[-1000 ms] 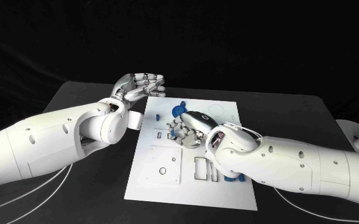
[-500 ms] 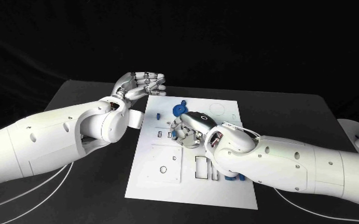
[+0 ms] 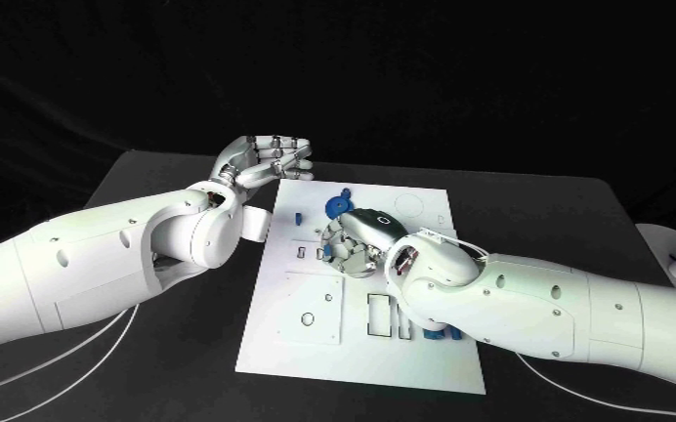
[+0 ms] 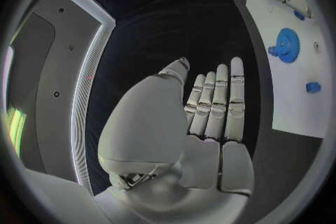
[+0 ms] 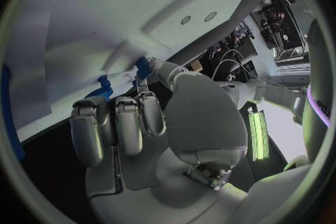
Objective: Assemble the parts on the task board
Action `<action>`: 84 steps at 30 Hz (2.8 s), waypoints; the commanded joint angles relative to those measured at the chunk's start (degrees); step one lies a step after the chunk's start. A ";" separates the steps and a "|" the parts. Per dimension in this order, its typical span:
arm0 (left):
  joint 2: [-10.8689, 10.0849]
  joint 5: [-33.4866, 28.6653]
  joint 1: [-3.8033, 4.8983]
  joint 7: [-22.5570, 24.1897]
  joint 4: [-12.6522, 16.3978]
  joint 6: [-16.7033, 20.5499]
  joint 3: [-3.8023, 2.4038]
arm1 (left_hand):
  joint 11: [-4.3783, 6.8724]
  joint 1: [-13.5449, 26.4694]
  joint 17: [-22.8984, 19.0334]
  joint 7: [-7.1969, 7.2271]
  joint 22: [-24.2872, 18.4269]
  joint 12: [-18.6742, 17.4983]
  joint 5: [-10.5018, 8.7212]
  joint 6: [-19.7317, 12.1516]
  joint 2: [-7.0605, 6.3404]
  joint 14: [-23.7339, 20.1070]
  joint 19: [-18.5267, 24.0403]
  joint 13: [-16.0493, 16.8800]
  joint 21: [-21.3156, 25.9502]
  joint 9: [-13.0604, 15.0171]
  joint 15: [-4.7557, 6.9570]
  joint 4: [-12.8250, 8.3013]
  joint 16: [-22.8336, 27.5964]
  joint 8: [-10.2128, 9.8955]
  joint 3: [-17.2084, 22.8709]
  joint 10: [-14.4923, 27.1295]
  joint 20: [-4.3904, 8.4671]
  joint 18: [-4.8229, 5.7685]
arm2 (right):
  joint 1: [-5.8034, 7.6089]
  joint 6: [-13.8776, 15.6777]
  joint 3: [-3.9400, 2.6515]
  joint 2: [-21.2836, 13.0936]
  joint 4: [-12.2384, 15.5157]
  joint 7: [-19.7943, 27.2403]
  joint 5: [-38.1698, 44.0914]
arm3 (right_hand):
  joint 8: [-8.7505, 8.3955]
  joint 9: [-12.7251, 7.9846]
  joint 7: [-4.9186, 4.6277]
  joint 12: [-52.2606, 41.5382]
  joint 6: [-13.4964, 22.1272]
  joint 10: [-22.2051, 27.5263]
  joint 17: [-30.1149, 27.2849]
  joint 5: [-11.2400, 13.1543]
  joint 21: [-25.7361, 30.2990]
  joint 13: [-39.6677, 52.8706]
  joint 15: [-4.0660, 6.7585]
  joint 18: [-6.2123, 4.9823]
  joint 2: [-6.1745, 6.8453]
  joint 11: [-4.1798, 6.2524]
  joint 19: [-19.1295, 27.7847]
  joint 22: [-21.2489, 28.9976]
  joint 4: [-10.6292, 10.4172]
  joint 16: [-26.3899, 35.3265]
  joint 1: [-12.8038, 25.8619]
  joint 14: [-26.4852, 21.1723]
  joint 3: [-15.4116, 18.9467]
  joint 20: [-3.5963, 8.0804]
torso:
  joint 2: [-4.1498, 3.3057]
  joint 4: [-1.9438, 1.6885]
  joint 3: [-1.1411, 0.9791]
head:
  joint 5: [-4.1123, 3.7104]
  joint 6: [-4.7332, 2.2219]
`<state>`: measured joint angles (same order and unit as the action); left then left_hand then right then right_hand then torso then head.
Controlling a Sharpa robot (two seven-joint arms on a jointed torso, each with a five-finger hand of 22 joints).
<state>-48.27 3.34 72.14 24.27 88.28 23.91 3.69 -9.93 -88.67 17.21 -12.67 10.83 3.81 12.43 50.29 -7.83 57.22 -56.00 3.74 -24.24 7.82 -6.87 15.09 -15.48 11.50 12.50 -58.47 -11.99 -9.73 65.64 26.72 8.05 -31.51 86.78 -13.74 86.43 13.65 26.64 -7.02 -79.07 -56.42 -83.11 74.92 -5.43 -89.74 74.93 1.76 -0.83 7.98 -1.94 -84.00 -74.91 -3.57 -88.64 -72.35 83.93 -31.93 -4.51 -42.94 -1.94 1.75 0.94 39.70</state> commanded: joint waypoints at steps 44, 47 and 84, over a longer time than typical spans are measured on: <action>-0.37 -0.19 0.07 0.00 0.11 -1.08 -0.05 | 0.02 -0.65 0.11 0.03 0.09 -0.11 -0.28 -0.18 -0.04 -0.35 0.39 0.01 -0.42 -0.07 -0.16 -0.13 0.29 -0.38 0.33 0.16 -0.01 -0.51 | -0.33 -1.18 0.27 -0.23 -0.10 -0.91 2.46 | 0.46 1.50 -0.74 1.78 2.97 1.65 10.83 1.23 0.09 4.42 -0.67 0.72 3.20 -1.00 -5.74 -14.80 -1.32 0.11 2.08 5.13 0.65 -0.45 | -0.03 0.04 0.00 | -0.31 0.12; -0.39 -0.19 0.07 -0.02 0.10 -1.10 -0.05 | 0.02 -0.65 0.11 0.03 0.09 -0.11 -0.28 -0.18 -0.04 -0.35 0.39 0.01 -0.42 -0.07 -0.16 -0.13 0.29 -0.38 0.33 0.16 -0.01 -0.51 | -0.33 -0.99 0.27 -0.23 -0.17 -0.83 2.45 | 0.18 1.32 -0.95 1.79 3.45 1.70 10.85 1.43 0.13 4.43 -0.84 0.71 3.52 -1.20 -5.71 -14.77 -1.67 0.11 2.44 5.13 0.88 -0.60 | -0.02 0.03 0.02 | -0.37 0.10; -0.78 20.11 0.07 -20.28 -2.14 -11.49 -0.03 | 5.10 13.91 12.73 3.42 6.56 7.56 -0.50 5.53 0.58 18.05 -10.75 4.83 -13.31 2.39 5.98 1.32 -17.76 3.54 -5.20 -14.92 5.38 -0.59 | 4.17 6.61 -0.38 -12.27 8.02 24.86 -32.28 | -1.14 -1.49 -2.55 7.01 7.77 6.80 7.15 -3.76 6.33 -0.16 -2.18 -1.07 2.99 -2.71 -1.45 -10.32 -5.77 1.75 -1.39 4.10 8.17 -2.01 | 1.28 0.56 -0.28 | -0.46 -0.16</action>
<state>-49.20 13.16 72.14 13.44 86.20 19.56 3.71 -5.21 -75.56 28.27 -9.43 16.51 10.64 11.95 55.22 -7.46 74.33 -66.03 7.93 -36.02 9.82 -1.42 16.35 -30.97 14.54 7.72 -72.50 -7.09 -9.73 69.41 34.93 7.71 -42.95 94.34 2.04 70.42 12.21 25.16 -9.60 -72.24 -48.19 -76.72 74.95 -8.74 -83.67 74.85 -0.31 -0.83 11.10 -4.58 -83.99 -74.91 -9.18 -87.09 -73.39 83.93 -23.51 -6.38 -42.30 -1.64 1.60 0.36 39.44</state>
